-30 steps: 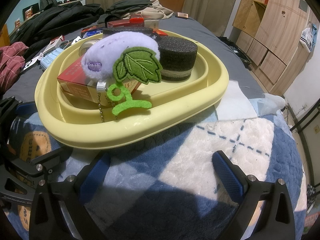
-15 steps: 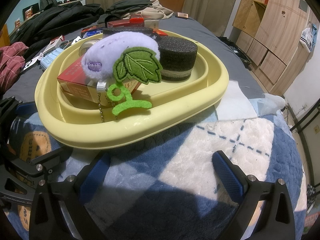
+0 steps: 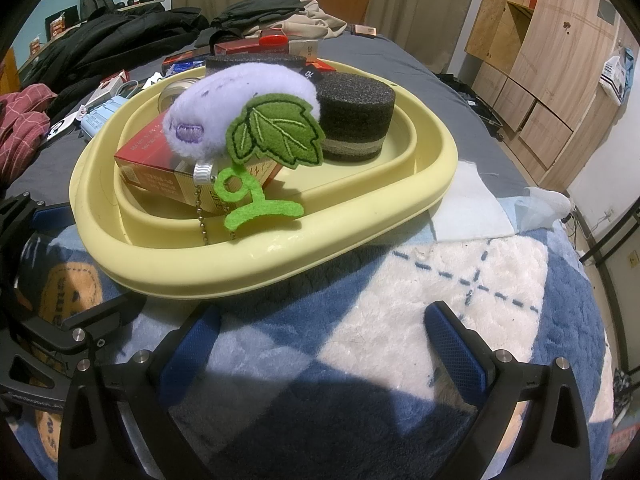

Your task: Organize rigid objects

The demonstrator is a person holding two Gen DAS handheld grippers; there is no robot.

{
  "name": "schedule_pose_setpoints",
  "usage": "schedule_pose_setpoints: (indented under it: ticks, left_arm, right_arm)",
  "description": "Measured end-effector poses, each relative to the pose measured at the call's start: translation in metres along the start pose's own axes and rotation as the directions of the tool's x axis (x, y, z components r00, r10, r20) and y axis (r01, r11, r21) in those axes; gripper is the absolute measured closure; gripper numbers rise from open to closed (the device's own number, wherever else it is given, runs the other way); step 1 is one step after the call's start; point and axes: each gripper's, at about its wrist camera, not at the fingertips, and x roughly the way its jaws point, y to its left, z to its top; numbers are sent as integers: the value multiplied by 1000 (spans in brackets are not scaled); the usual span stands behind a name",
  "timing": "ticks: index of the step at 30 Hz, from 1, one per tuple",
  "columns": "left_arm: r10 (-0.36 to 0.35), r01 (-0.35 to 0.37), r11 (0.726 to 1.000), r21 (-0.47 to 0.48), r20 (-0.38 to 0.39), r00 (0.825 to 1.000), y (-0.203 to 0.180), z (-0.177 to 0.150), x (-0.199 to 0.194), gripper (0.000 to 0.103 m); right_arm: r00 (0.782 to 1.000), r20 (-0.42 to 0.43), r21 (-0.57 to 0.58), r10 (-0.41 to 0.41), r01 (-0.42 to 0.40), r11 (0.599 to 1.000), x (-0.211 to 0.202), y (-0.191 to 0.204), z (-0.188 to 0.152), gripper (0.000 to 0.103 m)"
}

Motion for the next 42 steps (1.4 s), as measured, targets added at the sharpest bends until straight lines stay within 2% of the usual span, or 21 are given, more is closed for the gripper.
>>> schedule_pose_setpoints:
  ticks: [42]
  left_arm:
    - [-7,7,1000,-5,-4,1000,1,0,-1,0]
  right_arm:
    - [1000,-1,0,0,0,1000,0,0,0,0]
